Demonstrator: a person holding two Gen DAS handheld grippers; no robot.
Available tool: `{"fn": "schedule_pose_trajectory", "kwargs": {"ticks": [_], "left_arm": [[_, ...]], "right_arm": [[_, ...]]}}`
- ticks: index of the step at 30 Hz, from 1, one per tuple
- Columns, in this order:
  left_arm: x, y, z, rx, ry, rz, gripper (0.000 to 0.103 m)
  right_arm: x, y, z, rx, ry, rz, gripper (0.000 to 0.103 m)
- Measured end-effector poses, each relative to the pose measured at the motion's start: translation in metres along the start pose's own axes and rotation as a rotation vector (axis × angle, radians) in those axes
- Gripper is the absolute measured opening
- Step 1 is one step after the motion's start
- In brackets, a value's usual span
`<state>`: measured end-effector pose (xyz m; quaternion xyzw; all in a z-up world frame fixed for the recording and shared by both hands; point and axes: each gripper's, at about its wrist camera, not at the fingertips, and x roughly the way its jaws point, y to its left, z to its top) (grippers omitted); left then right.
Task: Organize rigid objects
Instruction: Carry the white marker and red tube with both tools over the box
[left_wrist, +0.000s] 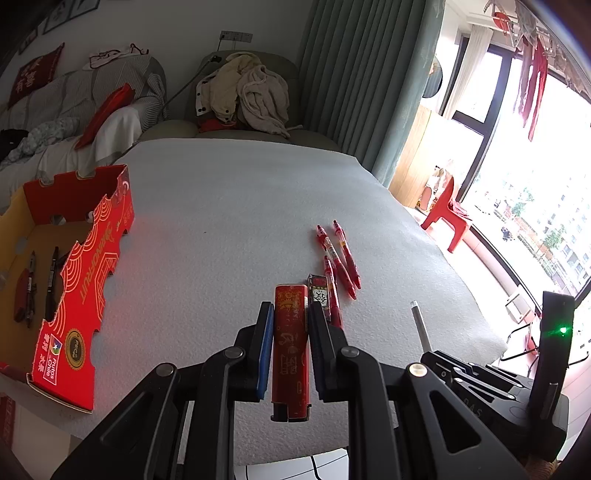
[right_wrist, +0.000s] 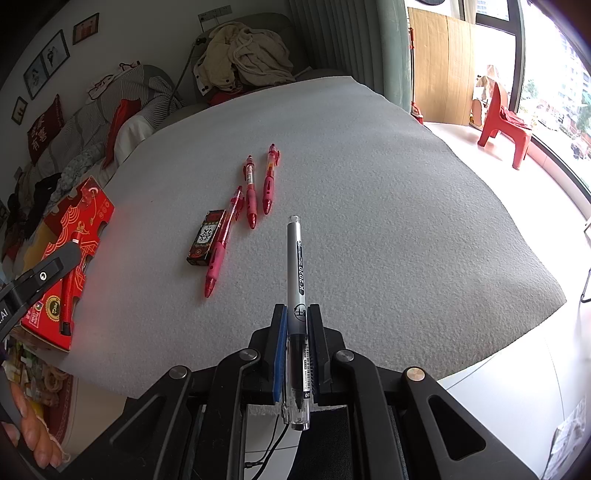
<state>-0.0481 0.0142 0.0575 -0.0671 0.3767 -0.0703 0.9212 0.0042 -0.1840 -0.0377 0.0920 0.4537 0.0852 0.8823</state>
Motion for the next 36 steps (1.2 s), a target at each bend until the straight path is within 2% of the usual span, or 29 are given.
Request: {"fn": "schedule_pose_trajectory", "kwargs": {"ticks": [12,20,27,32,36], "left_arm": [[-0.01,0.003,0.003,-0.012,-0.019,0.006,0.02],[-0.034,0.022,0.016,-0.045,-0.09,0.027,0.02],[-0.067,0.061,0.034,-0.099,-0.177,0.09,0.02],[-0.094,0.107,0.048,-0.147,-0.246,0.178,0.021],[-0.105,0.146,0.052,-0.181,-0.264,0.264,0.02]], "right_arm": [[-0.006,0.005,0.006,-0.019,-0.014,-0.002,0.012],[-0.017,0.037,0.031,-0.077,-0.063,0.034,0.012],[-0.026,0.094,0.065,-0.159,-0.114,0.119,0.012],[-0.034,0.164,0.089,-0.269,-0.158,0.211,0.012],[-0.033,0.222,0.098,-0.35,-0.166,0.293,0.012]]}}
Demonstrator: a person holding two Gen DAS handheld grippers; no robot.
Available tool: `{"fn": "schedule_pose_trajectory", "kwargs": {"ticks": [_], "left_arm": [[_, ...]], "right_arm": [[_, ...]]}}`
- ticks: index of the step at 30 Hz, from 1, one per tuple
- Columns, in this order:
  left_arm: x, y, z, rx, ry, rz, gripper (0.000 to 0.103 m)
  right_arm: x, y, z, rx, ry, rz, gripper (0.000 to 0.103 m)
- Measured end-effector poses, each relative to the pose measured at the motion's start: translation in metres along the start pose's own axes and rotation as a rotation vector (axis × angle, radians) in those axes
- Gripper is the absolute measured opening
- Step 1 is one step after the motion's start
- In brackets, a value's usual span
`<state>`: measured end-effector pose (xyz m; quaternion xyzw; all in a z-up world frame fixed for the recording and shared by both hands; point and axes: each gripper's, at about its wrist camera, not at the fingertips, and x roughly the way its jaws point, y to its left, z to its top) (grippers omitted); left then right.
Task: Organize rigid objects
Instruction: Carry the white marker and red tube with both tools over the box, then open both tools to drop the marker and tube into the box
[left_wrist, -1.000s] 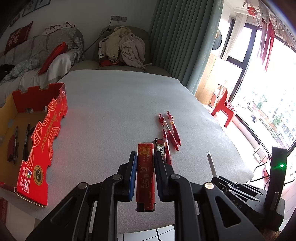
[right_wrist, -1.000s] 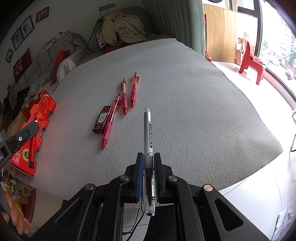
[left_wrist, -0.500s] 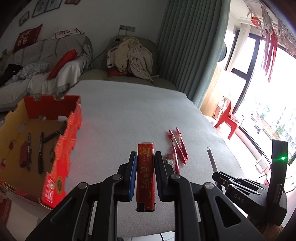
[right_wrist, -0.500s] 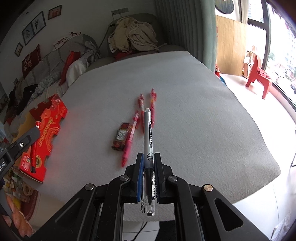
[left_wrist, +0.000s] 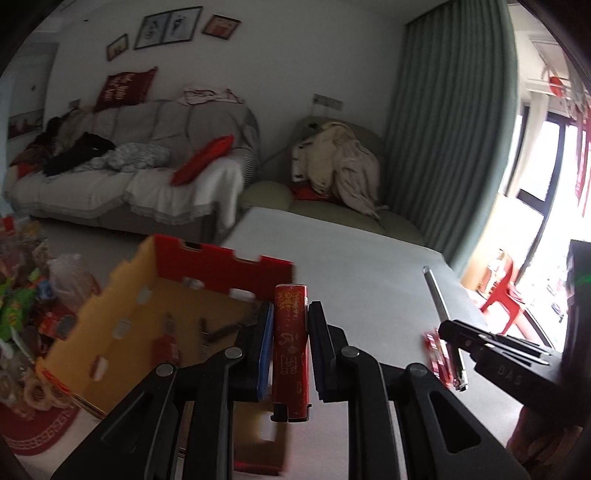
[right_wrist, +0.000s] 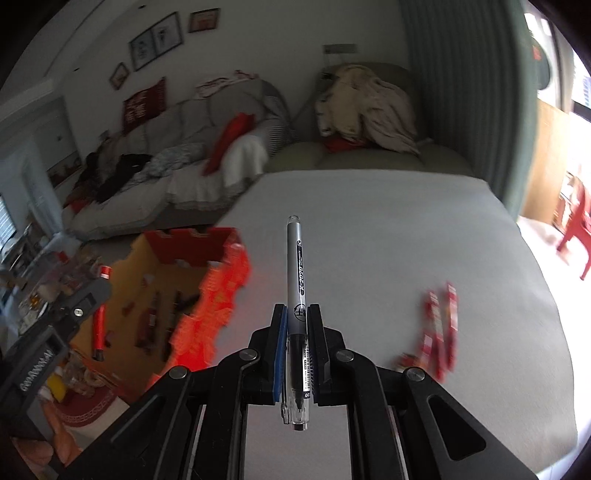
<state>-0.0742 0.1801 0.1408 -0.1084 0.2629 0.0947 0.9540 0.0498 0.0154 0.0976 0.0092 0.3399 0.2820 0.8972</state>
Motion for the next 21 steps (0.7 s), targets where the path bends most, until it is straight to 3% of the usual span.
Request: {"fn": "schedule_pose_trajectory", "kwargs": {"ticks": [5,11,21], "left_arm": [[0.01,0.047,0.012,-0.04,0.003,0.104,0.02],[0.028,0.085,0.02,-0.047,0.01,0.161,0.02],[0.076,0.104,0.02,-0.042,0.096,0.172,0.02]], "right_arm": [[0.032,0.057,0.019,-0.074,0.028,0.105,0.012],[0.073,0.111,0.027,-0.153,0.087,0.185,0.012],[0.13,0.129,0.027,-0.169,0.19,0.192,0.011]]}}
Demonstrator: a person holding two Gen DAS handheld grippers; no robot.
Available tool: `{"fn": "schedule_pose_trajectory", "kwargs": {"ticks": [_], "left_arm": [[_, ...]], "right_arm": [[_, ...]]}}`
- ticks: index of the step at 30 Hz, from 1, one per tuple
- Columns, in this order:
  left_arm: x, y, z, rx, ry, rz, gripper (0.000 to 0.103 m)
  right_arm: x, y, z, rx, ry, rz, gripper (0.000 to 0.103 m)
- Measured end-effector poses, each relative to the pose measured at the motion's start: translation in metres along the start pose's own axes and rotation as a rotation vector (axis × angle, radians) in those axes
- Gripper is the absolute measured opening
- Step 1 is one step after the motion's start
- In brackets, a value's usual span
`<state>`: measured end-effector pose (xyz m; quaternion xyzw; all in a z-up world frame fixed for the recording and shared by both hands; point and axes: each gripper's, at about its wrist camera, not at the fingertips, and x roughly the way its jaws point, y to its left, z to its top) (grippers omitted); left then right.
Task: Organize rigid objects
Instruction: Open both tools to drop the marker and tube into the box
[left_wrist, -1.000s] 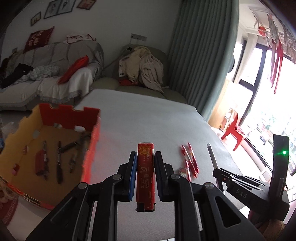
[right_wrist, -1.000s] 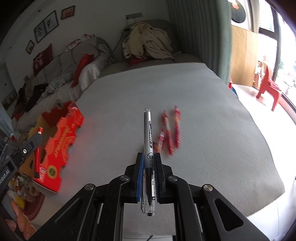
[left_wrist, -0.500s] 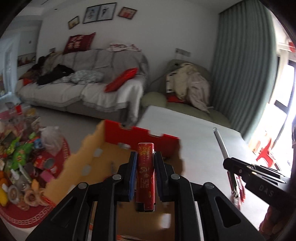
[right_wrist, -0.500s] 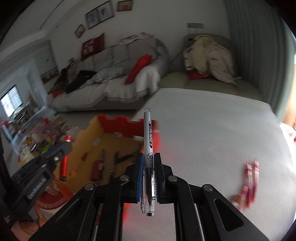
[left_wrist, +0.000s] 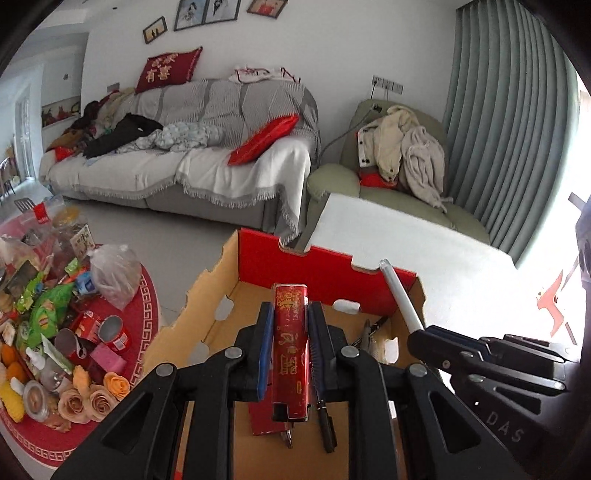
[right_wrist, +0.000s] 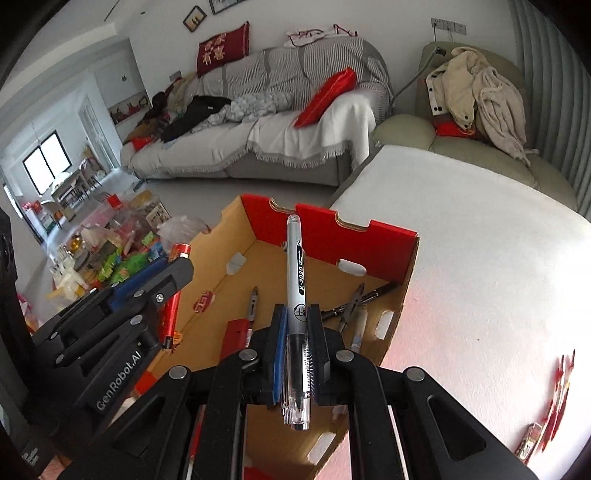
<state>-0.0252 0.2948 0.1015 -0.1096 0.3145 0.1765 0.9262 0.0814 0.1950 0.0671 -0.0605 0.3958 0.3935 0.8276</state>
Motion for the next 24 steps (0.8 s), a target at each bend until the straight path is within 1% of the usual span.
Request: {"fn": "schedule_pose_trajectory", "kwargs": {"ticks": [6,10,11,13,14,15,16,17,18,19,20,21,23,24], "left_arm": [[0.027,-0.006,-0.002,0.021,0.083,0.001,0.02],[0.034,-0.01,-0.003,0.047,0.105,0.023,0.02],[0.036,-0.011,-0.003,0.048,0.11,0.029,0.022],[0.039,-0.009,-0.003,0.05,0.122,0.043,0.039],[0.04,-0.009,-0.003,0.052,0.13,0.055,0.053],[0.04,-0.008,-0.003,0.05,0.131,0.07,0.059],[0.04,-0.006,-0.003,0.044,0.129,0.085,0.062],[0.04,-0.004,-0.003,0.036,0.131,0.097,0.069],[0.042,-0.001,-0.002,0.02,0.142,0.121,0.081],[0.043,0.003,-0.001,-0.001,0.159,0.144,0.087],[0.045,0.01,0.0,-0.035,0.178,0.133,0.098],[0.045,0.015,0.0,-0.062,0.179,0.113,0.103],[0.04,0.019,0.0,-0.099,0.163,0.08,0.103],[0.036,0.017,0.0,-0.1,0.152,0.076,0.103]], "right_arm": [[0.028,-0.014,-0.001,0.019,0.078,-0.006,0.011],[0.039,-0.017,-0.001,0.014,0.108,-0.017,0.012],[0.04,-0.018,-0.001,0.017,0.11,-0.014,0.012],[0.039,-0.019,-0.001,0.01,0.11,-0.023,0.012],[0.037,-0.019,0.0,-0.003,0.105,-0.031,0.014],[0.036,-0.019,0.0,-0.01,0.101,-0.047,0.019],[0.033,-0.019,0.0,-0.015,0.094,-0.061,0.023],[0.03,-0.022,0.001,-0.014,0.088,-0.077,0.034],[0.027,-0.025,0.001,-0.007,0.081,-0.092,0.051],[0.023,-0.029,0.001,0.005,0.068,-0.104,0.059],[0.016,-0.036,0.002,0.025,0.047,-0.1,0.074],[0.009,-0.042,0.002,0.044,0.027,-0.089,0.08],[-0.005,-0.051,0.001,0.072,-0.002,-0.065,0.081],[-0.015,-0.055,-0.001,0.078,-0.017,-0.066,0.081]]}}
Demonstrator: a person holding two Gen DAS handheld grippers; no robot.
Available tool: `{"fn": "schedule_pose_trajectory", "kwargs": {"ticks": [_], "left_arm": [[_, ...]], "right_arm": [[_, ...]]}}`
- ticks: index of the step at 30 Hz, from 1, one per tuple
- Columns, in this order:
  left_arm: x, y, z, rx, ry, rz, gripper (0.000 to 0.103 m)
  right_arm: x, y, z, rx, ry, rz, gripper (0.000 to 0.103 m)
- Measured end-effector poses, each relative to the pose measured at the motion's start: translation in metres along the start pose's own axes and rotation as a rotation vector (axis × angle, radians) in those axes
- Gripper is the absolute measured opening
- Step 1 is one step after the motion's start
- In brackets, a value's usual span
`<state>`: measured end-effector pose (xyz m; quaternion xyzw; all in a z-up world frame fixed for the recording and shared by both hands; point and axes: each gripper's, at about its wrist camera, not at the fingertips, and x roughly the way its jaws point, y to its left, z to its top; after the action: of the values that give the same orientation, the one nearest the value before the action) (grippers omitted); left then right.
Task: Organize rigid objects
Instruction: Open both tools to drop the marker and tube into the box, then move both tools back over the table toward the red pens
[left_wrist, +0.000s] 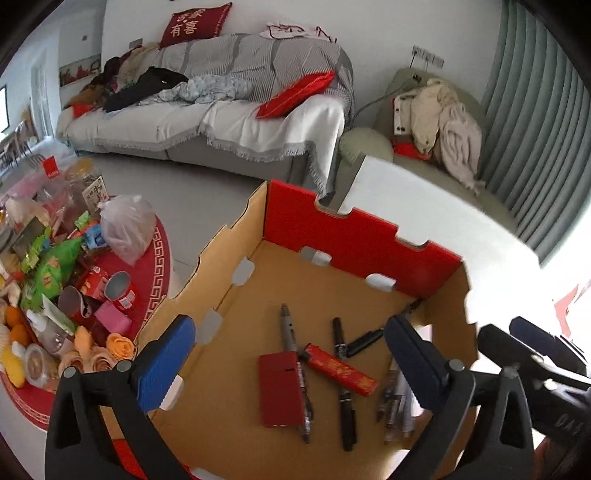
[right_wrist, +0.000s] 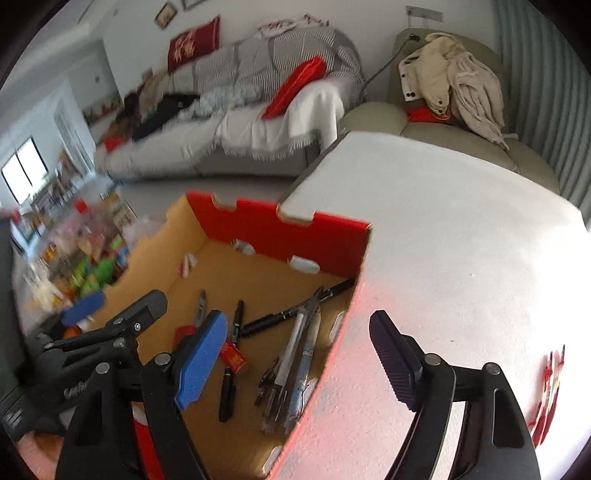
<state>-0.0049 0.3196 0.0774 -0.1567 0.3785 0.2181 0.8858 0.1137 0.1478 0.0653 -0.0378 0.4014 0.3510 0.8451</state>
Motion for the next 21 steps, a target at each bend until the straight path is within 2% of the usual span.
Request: {"fn": "schedule_pose_trajectory", "kwargs": {"ticks": [4,6,9,12,16,17,19,21], "left_arm": [[-0.021,-0.025,-0.006,0.051,-0.038,-0.045,0.103],[-0.034,-0.047,-0.011,0.08,-0.038,-0.11,0.103],[-0.051,-0.096,-0.025,0.162,-0.026,-0.209,0.103],[-0.058,-0.161,-0.049,0.293,0.014,-0.29,0.103],[-0.03,-0.25,-0.102,0.519,0.078,-0.283,0.103],[-0.016,-0.273,-0.119,0.585,0.123,-0.28,0.103],[0.0,-0.298,-0.139,0.64,0.169,-0.297,0.103],[0.012,-0.316,-0.155,0.684,0.198,-0.276,0.103]], "right_arm": [[-0.032,-0.028,-0.019,0.047,-0.041,-0.011,0.081],[-0.046,-0.05,-0.035,0.104,-0.05,-0.047,0.081],[-0.071,-0.1,-0.07,0.229,-0.057,-0.145,0.081],[-0.1,-0.158,-0.111,0.371,-0.047,-0.253,0.081],[-0.127,-0.219,-0.158,0.534,-0.013,-0.298,0.081],[-0.134,-0.229,-0.169,0.559,-0.01,-0.308,0.081],[-0.146,-0.243,-0.182,0.586,-0.012,-0.32,0.081],[-0.156,-0.257,-0.199,0.617,-0.013,-0.317,0.081]]}}
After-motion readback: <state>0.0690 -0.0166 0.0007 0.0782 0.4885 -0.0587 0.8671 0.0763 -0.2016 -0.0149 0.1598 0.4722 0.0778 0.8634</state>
